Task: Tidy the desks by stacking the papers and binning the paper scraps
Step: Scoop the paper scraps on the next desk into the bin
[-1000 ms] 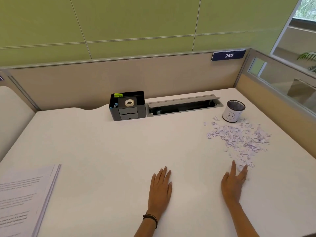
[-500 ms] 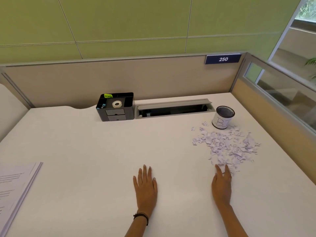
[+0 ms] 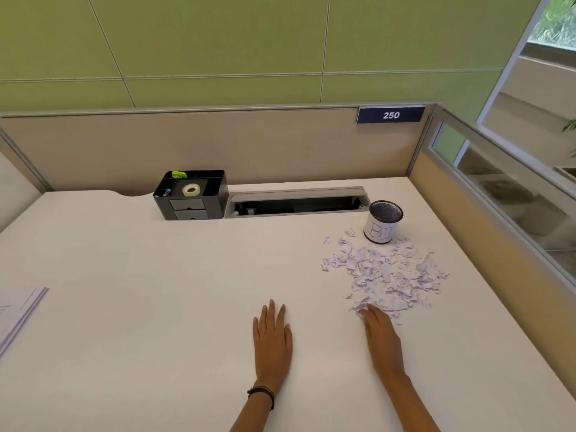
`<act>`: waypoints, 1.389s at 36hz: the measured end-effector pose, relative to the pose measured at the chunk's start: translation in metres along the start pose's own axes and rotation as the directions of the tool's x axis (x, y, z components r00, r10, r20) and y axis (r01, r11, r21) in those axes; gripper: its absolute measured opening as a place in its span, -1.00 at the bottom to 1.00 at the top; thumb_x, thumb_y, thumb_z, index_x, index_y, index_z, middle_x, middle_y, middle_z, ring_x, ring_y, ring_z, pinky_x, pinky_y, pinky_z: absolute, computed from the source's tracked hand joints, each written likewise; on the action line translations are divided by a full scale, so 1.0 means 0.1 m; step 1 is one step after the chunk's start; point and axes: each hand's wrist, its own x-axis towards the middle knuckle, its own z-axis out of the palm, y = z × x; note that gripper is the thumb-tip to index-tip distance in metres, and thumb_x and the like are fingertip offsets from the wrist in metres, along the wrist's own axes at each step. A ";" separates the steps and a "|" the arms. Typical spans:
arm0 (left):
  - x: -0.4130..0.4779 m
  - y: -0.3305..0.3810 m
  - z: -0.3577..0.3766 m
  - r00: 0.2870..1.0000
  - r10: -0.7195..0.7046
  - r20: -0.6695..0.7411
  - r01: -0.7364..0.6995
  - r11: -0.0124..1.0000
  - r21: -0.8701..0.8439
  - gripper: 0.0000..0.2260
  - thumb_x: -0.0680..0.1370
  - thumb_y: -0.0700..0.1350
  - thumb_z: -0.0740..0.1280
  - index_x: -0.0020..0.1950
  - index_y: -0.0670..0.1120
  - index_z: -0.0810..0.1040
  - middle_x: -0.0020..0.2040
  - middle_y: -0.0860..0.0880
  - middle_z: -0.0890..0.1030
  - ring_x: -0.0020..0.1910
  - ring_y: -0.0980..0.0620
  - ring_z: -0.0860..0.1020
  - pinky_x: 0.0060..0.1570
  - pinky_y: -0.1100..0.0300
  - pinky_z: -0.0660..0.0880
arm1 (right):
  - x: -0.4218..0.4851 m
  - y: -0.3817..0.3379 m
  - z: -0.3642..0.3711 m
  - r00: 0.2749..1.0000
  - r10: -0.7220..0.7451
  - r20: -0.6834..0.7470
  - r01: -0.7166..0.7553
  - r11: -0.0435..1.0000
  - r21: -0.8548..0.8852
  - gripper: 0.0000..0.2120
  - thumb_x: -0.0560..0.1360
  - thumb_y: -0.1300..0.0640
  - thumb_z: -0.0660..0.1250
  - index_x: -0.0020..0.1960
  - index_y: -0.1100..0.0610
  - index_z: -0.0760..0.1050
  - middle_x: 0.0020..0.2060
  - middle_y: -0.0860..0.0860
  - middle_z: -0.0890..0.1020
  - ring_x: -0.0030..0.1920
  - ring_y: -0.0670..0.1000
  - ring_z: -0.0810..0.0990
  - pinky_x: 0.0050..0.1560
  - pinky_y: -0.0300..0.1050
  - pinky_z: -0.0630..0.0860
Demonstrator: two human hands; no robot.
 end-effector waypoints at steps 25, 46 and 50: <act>0.06 0.98 0.47 0.808 0.584 0.077 -0.583 0.812 -0.034 -0.64 0.65 -0.04 -0.02 0.42 0.00 0.32 0.45 0.00 0.34 0.41 0.06 0.29 0.41 0.17 0.17 | 0.44 0.30 -0.42 0.994 -0.021 0.103 0.012 0.996 0.087 -0.64 0.57 0.26 0.16 0.35 0.10 0.40 0.44 0.09 0.27 0.43 0.04 0.25 0.30 -0.10 0.33; 0.56 0.85 0.40 0.896 0.435 0.085 -0.422 0.896 -0.135 -0.60 0.63 -0.02 0.01 0.43 -0.07 0.34 0.48 0.10 0.20 0.47 0.12 0.17 0.43 0.31 -0.10 | 0.80 0.23 -0.55 0.998 0.046 0.047 -0.055 0.978 0.201 -0.84 0.51 0.38 0.22 -0.05 0.26 0.57 -0.14 0.08 0.60 -0.15 -0.01 0.51 -0.15 -0.26 0.41; 0.65 0.83 0.38 0.901 0.427 0.073 -0.413 0.897 -0.157 -0.60 0.62 -0.03 0.01 0.44 -0.05 0.34 0.48 0.15 0.17 0.47 0.17 0.13 0.42 0.36 -0.12 | 0.96 0.23 -0.58 0.995 0.100 -0.008 -0.093 0.948 0.303 -0.84 0.46 0.40 0.30 -0.04 0.27 0.61 -0.13 0.09 0.65 -0.12 0.01 0.58 -0.07 -0.32 0.45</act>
